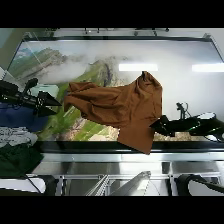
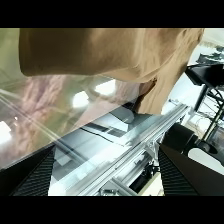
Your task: Fold the shirts.
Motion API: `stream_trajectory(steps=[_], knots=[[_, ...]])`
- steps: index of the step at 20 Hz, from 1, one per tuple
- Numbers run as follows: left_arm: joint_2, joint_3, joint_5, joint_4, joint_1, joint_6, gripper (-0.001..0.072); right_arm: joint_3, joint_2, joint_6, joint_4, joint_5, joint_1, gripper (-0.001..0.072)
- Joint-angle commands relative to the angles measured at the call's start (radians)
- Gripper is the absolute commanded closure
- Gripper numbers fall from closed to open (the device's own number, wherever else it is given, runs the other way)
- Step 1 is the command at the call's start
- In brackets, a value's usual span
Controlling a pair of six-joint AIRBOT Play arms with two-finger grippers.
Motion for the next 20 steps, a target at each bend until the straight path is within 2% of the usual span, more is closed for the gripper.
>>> stream_trajectory(steps=[1,2,6,10,13,17,18,19,20], knots=[[0.011,-0.076,-0.042,0.007,0.001,0.000,-0.0011,-0.011,-0.029,-0.106,0.171,-0.103,0.135,0.0595],[0.011,-0.105,-0.060,0.000,-0.001,0.000,-0.0011,-0.010,-0.026,-0.132,0.196,-0.092,0.135,0.0696],[0.011,-0.233,-0.174,-0.132,-0.063,0.051,-0.0011,-0.008,0.031,-0.142,0.187,-0.100,0.113,0.0696],[0.010,-0.272,-0.415,-0.147,-0.208,0.026,0.0007,-0.008,0.071,-0.142,0.187,-0.100,0.110,0.0696],[0.003,-0.270,-0.524,-0.147,-0.320,0.005,0.0008,-0.008,0.089,-0.142,0.188,-0.100,0.110,0.0696],[-0.060,-0.268,-0.587,-0.159,-0.369,-0.012,0.0011,-0.008,0.139,-0.142,0.188,-0.100,0.110,0.0696],[-0.078,-0.255,-0.590,-0.168,-0.380,-0.011,0.0196,-0.008,0.154,-0.142,0.189,-0.100,0.110,0.0696],[-0.097,-0.227,-0.580,-0.174,-0.394,-0.011,0.0256,-0.008,0.171,-0.142,0.189,-0.100,0.110,0.0696],[-0.115,-0.192,-0.557,-0.174,-0.412,-0.011,0.0402,-0.008,0.187,-0.142,0.189,-0.100,0.110,0.0696]])
